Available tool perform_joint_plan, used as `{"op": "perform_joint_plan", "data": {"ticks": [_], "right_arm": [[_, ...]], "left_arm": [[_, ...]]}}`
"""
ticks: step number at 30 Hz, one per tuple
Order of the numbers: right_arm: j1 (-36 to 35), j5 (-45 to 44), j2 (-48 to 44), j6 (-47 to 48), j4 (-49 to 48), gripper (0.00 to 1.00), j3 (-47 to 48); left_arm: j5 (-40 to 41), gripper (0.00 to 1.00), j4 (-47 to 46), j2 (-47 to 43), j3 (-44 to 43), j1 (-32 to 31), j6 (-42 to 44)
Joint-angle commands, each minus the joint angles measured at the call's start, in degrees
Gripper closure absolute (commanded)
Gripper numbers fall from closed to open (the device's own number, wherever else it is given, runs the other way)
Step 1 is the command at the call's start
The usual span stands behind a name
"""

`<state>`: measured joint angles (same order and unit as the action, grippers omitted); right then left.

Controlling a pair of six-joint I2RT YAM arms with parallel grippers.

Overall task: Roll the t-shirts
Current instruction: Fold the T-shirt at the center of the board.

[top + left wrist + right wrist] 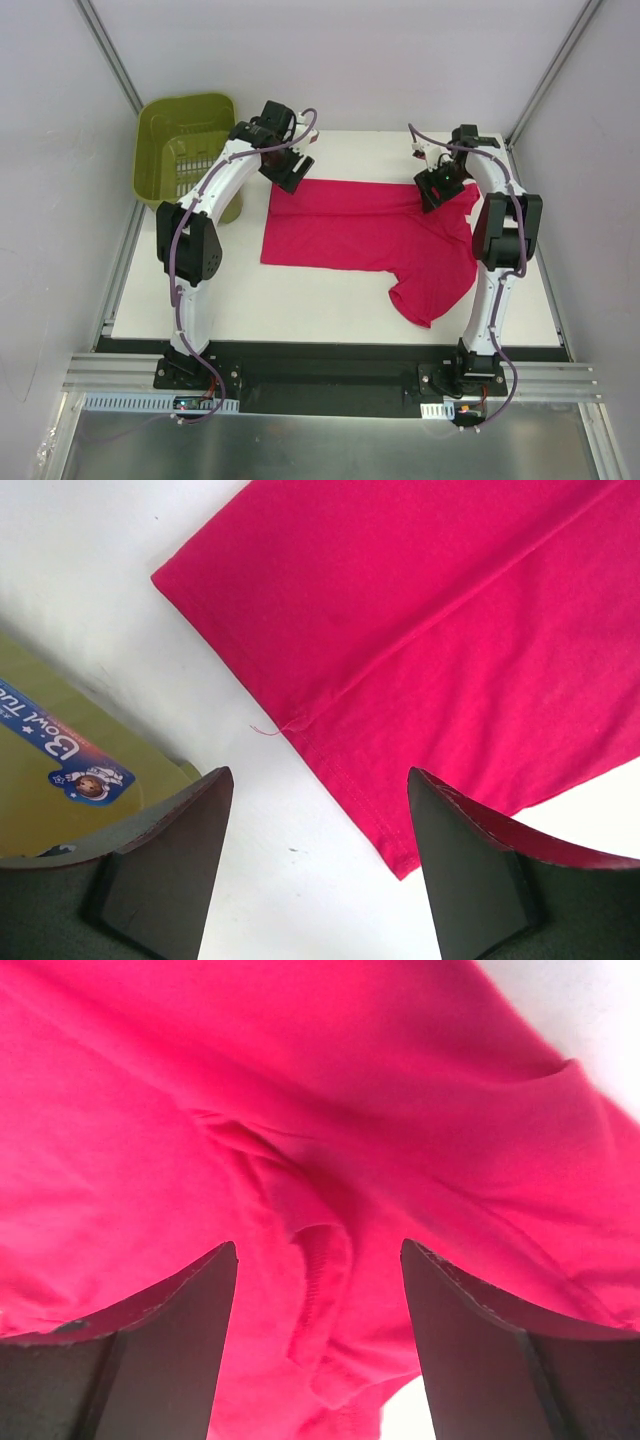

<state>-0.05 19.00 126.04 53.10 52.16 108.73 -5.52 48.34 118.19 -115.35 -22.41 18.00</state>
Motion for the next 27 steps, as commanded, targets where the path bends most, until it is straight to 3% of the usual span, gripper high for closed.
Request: {"op": "perform_joint_plan", "data": {"ticks": [1,21,27], "right_arm": [[0.23,-1.95,1.93,4.38,3.20,0.31,5.35],[-1.53,-0.11,4.74,5.61,5.67,0.39,5.70],[-2.14,-0.11,5.45,6.05,6.02,0.49,6.06]], "left_arm": [[1.30,0.29,1.14,-2.79,0.74,0.35,0.90],[2.09,0.28,1.41,-1.30,-0.66,0.35,1.60],[2.35,0.28,1.59,-0.95,-0.58,0.35,1.78]]}}
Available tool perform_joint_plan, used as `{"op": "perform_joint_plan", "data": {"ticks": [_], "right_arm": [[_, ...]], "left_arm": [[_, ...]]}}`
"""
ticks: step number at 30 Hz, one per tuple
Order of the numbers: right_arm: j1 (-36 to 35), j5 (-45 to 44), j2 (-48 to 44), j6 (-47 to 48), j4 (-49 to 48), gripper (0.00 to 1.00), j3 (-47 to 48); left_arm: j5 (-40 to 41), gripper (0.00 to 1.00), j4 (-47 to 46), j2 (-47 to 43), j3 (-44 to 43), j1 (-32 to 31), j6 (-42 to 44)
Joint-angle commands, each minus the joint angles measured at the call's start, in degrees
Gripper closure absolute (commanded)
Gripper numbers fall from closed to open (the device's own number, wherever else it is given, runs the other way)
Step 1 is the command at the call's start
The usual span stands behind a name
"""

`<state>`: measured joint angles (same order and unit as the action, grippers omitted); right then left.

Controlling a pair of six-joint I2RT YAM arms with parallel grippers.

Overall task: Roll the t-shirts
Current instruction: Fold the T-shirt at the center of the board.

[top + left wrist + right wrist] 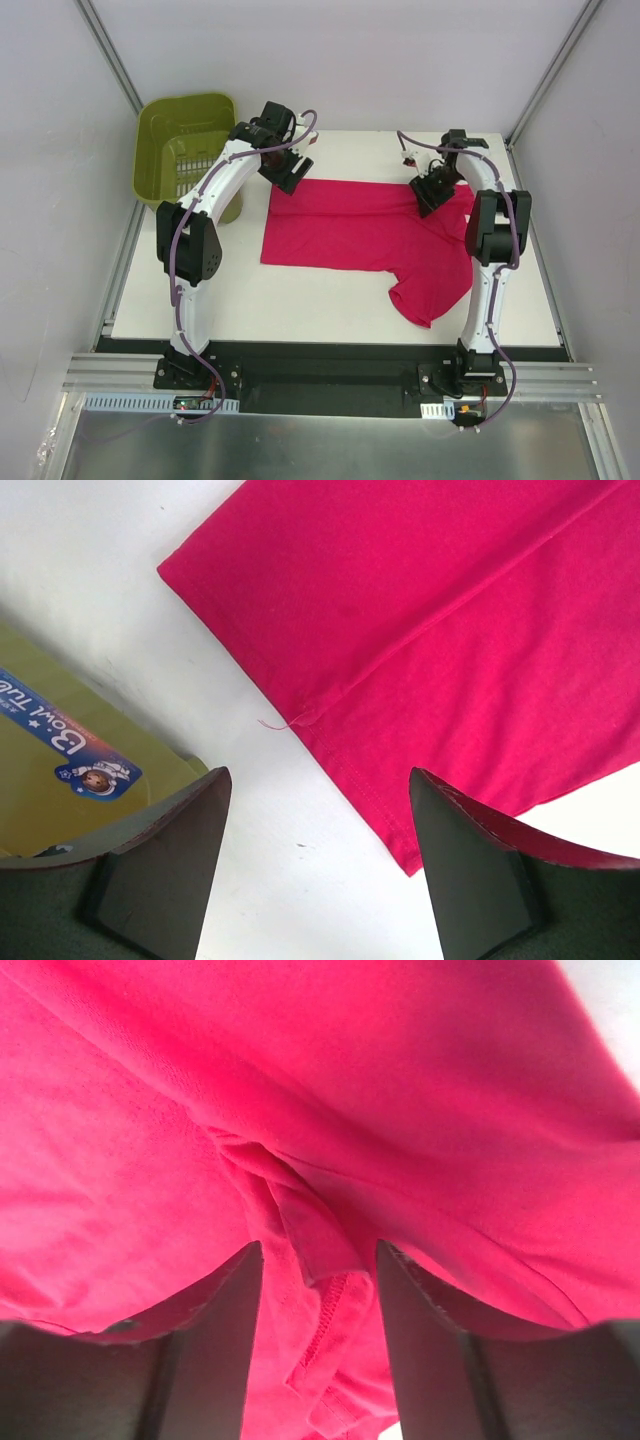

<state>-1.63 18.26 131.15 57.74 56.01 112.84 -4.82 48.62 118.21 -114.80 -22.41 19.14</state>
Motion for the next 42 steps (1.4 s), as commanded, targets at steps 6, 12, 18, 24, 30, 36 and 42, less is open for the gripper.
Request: {"op": "perform_joint_plan", "data": {"ticks": [6,12,18,24,30,36,42], "right_arm": [[-1.27,-0.06,-0.37,1.24,2.18,0.79,1.51],[-4.16,-3.14,-6.78,-1.66,0.68,0.92,-4.37],[-9.61,-5.95,-12.85,-7.10,1.30,0.87,-12.99],[-11.64,-4.03,-11.71,-15.71,9.28,0.75,-7.83],[-10.16,-6.66,-11.18,-16.60,10.09,0.62,-4.83],[0.81,-3.24,-8.11,-17.05,8.95,0.64,4.23],[9.35,-3.32,-2.93,-15.55,11.65,0.57,10.82]], "left_arm": [[1.66,0.28,1.30,-1.32,-1.21,0.35,0.73],[0.95,0.28,1.21,-1.41,-1.91,0.35,0.81],[0.08,0.27,1.30,-0.88,-3.76,0.35,0.82],[-0.63,0.27,1.39,-1.23,-4.38,0.44,0.82],[-1.51,0.27,2.09,0.35,-5.96,0.44,-0.67],[-2.83,0.28,2.18,4.39,-8.23,0.62,-1.73],[-8.35,0.36,2.53,10.72,-10.35,2.99,-7.18]]}}
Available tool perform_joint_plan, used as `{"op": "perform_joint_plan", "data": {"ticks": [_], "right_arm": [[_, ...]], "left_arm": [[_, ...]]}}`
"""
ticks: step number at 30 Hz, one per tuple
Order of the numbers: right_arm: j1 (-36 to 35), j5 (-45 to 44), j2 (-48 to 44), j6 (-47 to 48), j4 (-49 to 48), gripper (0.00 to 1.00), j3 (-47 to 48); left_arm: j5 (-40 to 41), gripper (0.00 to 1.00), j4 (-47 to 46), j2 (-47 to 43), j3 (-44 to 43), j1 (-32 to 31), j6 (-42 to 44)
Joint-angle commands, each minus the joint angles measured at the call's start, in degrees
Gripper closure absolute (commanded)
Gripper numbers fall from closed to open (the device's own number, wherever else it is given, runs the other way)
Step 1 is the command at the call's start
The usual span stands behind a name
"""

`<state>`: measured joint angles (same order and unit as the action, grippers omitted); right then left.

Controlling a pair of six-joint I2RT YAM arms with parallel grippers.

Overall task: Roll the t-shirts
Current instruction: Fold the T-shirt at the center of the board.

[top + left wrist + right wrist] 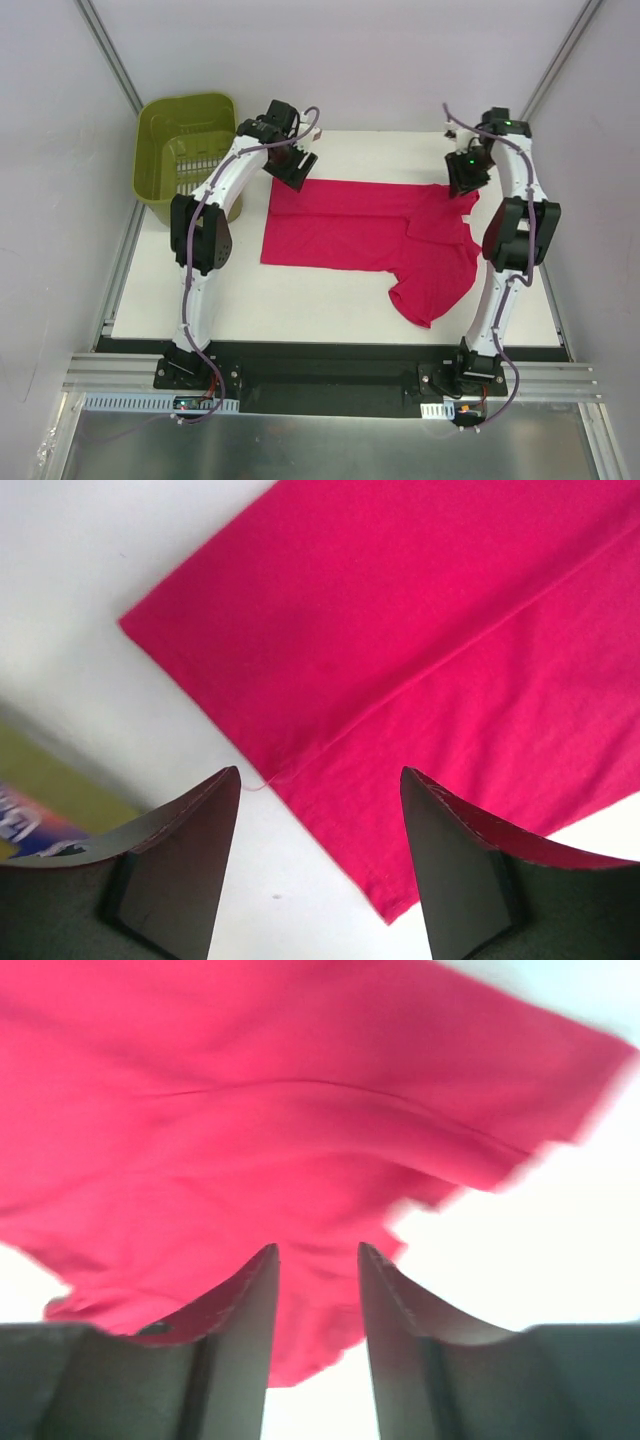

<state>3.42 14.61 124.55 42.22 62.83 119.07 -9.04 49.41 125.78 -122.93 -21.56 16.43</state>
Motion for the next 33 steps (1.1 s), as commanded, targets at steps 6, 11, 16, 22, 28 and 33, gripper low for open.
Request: {"op": "perform_joint_plan", "data": {"ticks": [6,11,16,22,28,33], "right_arm": [[8.27,4.28,-1.85,0.58,6.25,0.55,-10.75],[9.67,5.95,-1.86,-0.73,6.78,0.56,-15.26],[10.02,4.82,-0.80,-0.29,6.96,0.56,-15.97],[12.92,3.58,0.78,-0.29,6.96,0.56,-17.81],[15.12,1.30,4.12,-0.12,6.70,0.55,-15.80],[16.09,0.07,6.31,-0.03,6.17,0.55,-10.97]], "left_arm": [[-5.99,0.36,1.92,6.67,-2.05,2.31,-4.74],[-6.69,0.37,2.62,6.94,-0.21,2.31,-3.86],[-7.13,0.37,2.89,5.54,4.01,2.40,-3.86],[-6.87,0.37,3.06,5.97,7.71,2.75,-3.59],[-4.68,0.36,3.24,8.61,6.31,3.37,-3.15],[-3.80,0.35,3.41,11.50,2.53,4.51,-2.80]]}}
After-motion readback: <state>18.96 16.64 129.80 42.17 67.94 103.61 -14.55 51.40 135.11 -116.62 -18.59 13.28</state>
